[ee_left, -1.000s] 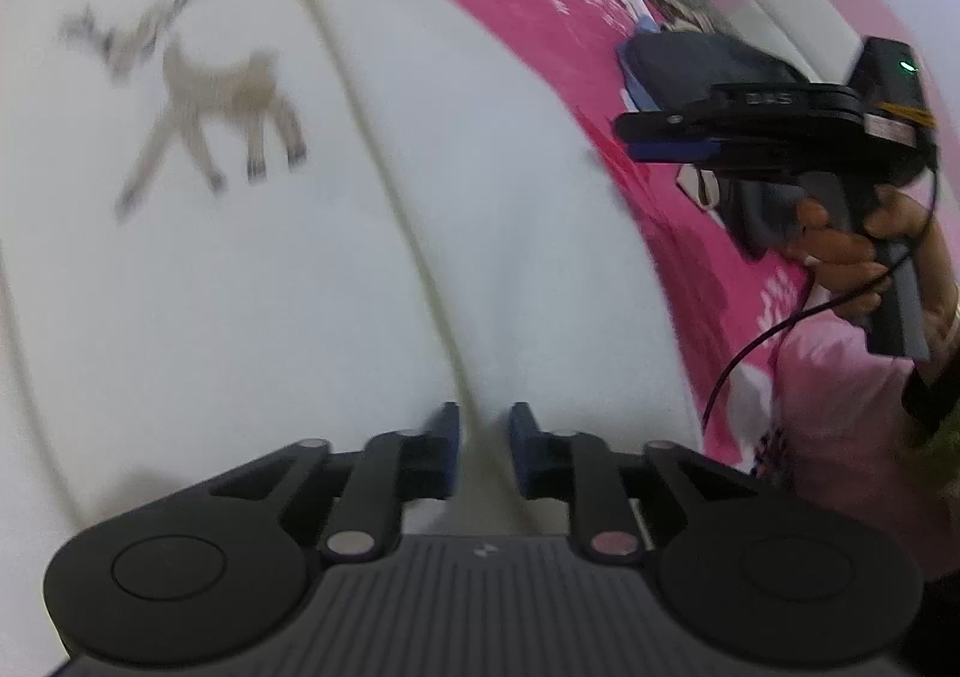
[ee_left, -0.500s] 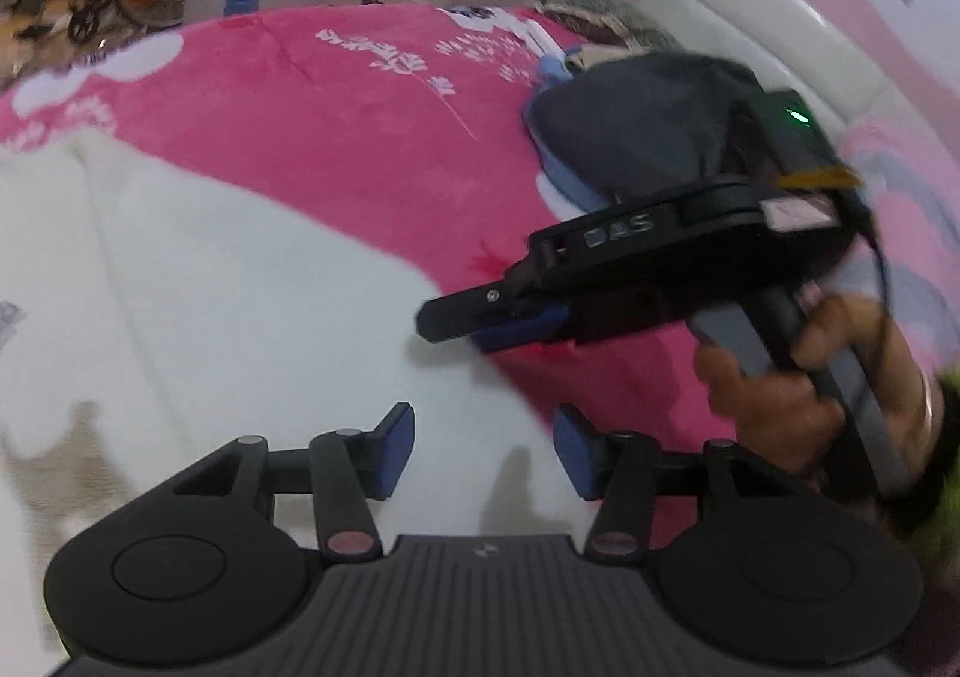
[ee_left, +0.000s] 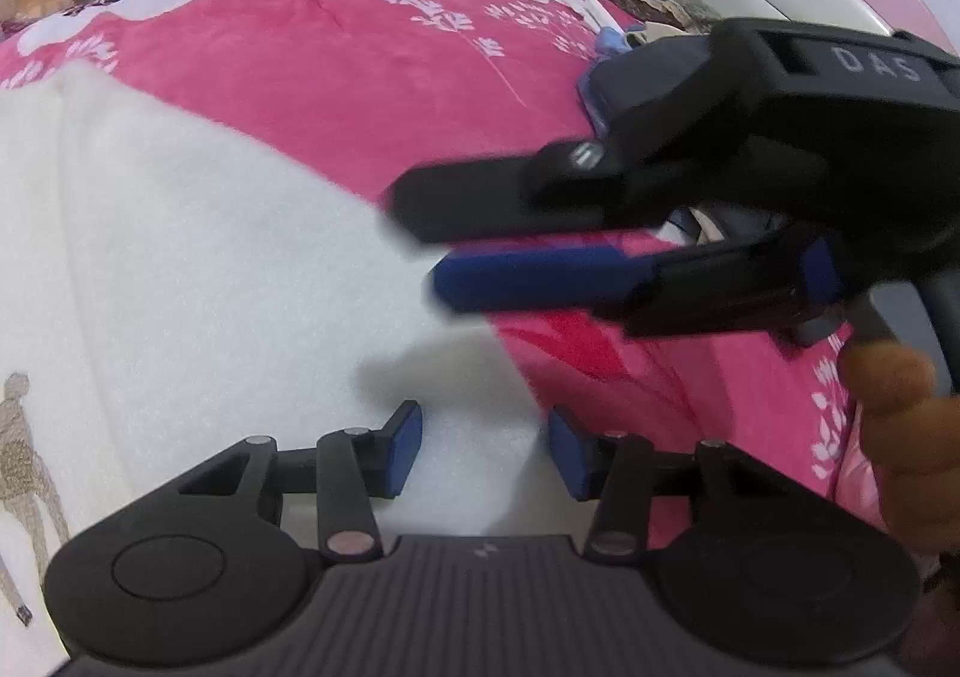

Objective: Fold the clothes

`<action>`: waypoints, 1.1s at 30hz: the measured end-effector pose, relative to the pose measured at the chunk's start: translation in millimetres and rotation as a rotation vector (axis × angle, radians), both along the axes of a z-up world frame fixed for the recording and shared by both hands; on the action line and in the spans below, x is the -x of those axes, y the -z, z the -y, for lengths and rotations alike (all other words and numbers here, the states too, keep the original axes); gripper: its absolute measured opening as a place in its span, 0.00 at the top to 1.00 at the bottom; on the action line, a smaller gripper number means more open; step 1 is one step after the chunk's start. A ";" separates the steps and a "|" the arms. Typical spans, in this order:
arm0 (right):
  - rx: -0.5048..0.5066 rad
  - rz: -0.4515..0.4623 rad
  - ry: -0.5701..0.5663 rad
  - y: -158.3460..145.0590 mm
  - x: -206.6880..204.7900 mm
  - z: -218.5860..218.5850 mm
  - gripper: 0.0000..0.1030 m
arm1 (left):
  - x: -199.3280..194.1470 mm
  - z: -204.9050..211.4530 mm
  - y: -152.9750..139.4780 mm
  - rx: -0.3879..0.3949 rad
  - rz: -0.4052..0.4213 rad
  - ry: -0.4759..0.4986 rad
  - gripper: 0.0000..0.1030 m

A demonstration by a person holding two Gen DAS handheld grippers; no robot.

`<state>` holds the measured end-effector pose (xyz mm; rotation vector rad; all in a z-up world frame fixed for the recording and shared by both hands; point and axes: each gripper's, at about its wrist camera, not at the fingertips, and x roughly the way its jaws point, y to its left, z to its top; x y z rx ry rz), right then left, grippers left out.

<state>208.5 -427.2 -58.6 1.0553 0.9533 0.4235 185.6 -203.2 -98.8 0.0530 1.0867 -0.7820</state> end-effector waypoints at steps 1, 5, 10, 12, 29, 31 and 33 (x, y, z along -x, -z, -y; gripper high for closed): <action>0.037 -0.010 0.037 -0.3 0.3 6.7 0.70 | 1.0 -0.8 -1.3 0.002 0.001 -0.001 0.54; 0.094 -0.151 0.116 20.6 -4.0 20.8 0.70 | 6.4 -1.5 -6.0 0.003 0.021 0.008 0.49; 0.039 -0.195 0.050 38.0 -17.0 0.4 0.70 | 15.6 8.8 -6.7 -0.044 0.082 0.022 0.44; 0.013 -0.161 0.020 30.6 -20.7 -5.1 0.70 | 18.3 11.5 -8.3 -0.064 0.116 0.019 0.45; 0.264 0.028 0.009 -11.6 -10.8 19.9 0.70 | -1.4 -37.5 -13.7 0.095 0.028 -0.204 0.89; 0.322 0.035 -0.053 -6.8 -12.6 9.5 0.70 | -2.3 -47.3 -14.7 0.131 0.006 -0.224 0.89; 0.372 0.056 -0.134 -2.4 -16.0 -8.4 0.70 | -3.2 -57.0 -15.7 0.167 -0.016 -0.245 0.89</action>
